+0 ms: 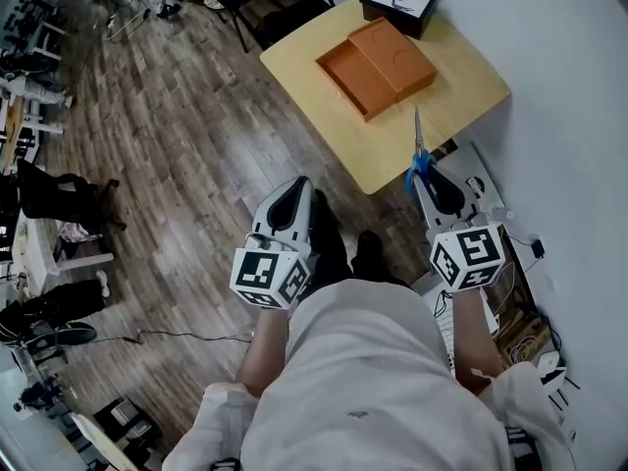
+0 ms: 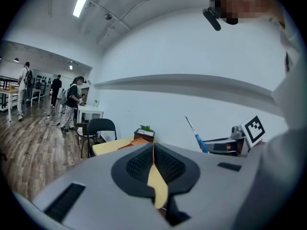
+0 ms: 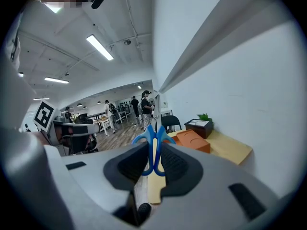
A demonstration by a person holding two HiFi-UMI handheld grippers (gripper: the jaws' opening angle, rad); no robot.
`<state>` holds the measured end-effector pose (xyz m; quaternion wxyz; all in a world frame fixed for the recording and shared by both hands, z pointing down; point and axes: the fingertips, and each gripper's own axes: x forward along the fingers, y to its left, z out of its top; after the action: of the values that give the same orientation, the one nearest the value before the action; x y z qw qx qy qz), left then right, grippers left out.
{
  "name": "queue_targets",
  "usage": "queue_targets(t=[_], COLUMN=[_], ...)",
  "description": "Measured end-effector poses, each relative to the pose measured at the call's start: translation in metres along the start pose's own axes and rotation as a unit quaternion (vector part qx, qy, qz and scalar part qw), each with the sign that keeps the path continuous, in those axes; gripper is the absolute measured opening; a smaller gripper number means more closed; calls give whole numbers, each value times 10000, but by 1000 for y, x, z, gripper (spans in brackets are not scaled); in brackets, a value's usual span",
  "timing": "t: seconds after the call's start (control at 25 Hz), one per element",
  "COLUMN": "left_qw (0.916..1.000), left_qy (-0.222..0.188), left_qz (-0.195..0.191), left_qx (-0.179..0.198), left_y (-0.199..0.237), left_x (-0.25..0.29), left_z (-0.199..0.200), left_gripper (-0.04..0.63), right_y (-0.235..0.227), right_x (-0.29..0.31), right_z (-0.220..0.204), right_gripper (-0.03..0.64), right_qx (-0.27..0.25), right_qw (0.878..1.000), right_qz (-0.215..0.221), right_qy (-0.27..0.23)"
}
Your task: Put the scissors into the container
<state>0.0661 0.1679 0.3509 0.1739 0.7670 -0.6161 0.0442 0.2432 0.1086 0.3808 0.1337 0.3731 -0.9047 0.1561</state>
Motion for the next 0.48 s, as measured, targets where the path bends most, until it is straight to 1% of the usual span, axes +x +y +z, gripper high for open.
queue_targets(t=[0.28, 0.48], left_qw=[9999, 9995], left_qy=[-40, -2], left_qz=[-111, -234], left_qx=[122, 204], left_y=[29, 58], left_x=[19, 36], left_z=[13, 21], left_gripper=[8, 8], right_y=[1, 1], right_x=[27, 54], right_z=[12, 21], right_gripper=[83, 83], right_qx=[-84, -128], right_qw=[9998, 9991], right_qz=[-180, -395], right_qy=[52, 107])
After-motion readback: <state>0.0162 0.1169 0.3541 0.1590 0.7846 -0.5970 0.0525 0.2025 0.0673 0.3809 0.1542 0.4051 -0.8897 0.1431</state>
